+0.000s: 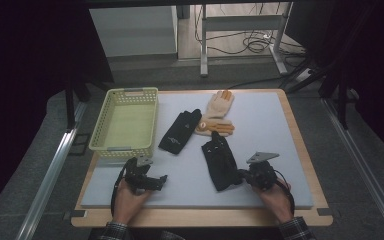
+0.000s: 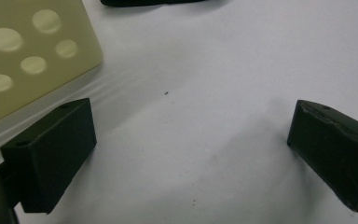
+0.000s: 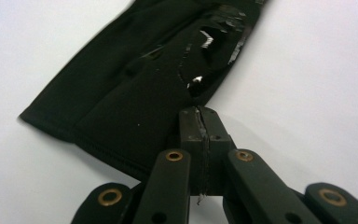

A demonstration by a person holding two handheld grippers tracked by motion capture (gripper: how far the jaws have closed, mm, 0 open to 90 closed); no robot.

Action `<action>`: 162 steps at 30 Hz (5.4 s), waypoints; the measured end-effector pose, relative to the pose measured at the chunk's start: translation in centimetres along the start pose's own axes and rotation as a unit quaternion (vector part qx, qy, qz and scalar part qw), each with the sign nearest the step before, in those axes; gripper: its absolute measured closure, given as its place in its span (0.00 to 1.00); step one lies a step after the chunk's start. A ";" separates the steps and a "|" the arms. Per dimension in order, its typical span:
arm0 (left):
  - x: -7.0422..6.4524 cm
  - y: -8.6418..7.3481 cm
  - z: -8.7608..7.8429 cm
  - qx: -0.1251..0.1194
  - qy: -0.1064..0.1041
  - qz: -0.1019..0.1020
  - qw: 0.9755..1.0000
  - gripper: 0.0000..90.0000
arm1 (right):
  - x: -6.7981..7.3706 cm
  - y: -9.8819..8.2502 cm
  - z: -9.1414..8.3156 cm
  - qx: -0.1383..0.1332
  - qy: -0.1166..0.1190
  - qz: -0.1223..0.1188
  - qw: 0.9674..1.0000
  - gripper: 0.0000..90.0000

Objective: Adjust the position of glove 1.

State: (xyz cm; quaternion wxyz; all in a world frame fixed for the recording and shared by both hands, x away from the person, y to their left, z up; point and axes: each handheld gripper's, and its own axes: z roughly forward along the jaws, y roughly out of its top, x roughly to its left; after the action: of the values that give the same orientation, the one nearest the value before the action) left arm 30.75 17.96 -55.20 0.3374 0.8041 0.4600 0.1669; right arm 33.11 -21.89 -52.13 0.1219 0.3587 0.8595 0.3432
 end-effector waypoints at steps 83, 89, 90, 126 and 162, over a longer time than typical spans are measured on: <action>0.0 0.0 0.0 0.001 -0.002 -0.001 1.000 0.02 | 3.7 17.9 14.6 -0.020 0.064 -0.041 0.997 0.44; 0.0 0.0 0.0 0.000 -0.002 -0.002 1.000 0.02 | 4.3 18.6 17.3 -0.004 0.043 -0.050 0.998 0.33; 0.0 0.0 0.0 0.001 -0.002 -0.001 1.000 0.02 | 4.5 18.5 17.6 0.001 0.039 -0.052 0.998 0.33; 0.0 0.0 0.0 0.002 -0.002 0.000 1.000 0.02 | 4.1 19.4 10.1 -0.016 0.075 -0.084 0.994 0.96; 0.0 0.0 0.0 -0.001 -0.001 -0.003 1.000 0.02 | 3.8 9.1 0.4 0.041 0.046 -0.128 0.990 0.96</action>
State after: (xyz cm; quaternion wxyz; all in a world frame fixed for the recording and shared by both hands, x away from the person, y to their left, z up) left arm 30.76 17.95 -55.23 0.3396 0.8027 0.4614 0.1657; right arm 35.45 -14.40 -46.12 0.1107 0.2344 0.9164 0.3050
